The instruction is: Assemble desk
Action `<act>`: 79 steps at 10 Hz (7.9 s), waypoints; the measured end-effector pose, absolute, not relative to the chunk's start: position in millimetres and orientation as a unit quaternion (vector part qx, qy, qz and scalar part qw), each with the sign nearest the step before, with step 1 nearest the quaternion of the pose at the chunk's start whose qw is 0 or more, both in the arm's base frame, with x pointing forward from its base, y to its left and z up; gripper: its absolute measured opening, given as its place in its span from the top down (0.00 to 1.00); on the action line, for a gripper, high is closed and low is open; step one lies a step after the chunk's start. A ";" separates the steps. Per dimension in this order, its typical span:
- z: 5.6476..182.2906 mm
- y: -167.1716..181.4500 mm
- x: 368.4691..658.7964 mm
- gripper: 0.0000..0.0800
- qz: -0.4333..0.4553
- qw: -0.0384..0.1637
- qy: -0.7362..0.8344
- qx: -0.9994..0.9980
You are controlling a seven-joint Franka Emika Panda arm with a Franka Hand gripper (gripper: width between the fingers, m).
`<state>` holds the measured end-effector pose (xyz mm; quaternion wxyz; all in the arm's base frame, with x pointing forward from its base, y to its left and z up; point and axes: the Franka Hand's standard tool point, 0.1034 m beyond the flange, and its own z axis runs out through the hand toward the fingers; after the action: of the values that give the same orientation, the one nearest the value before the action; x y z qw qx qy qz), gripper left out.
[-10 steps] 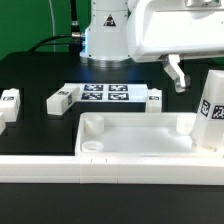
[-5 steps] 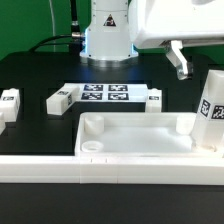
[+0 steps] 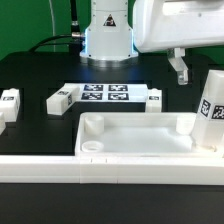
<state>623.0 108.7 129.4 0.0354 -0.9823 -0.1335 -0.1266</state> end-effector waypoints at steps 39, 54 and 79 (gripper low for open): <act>118.3 87.1 636.3 0.64 -0.008 0.081 0.595 -0.799; 115.1 102.1 635.3 0.19 -0.050 0.055 0.062 -0.995; 111.3 99.5 632.7 0.64 -0.020 0.071 0.482 -0.873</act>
Offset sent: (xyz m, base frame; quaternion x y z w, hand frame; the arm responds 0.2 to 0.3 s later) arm 0.0088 -0.0168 -0.0106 -0.0091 -0.1241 -0.0182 0.9921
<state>632.7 99.5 111.3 0.0711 -0.8728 0.4824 -0.0204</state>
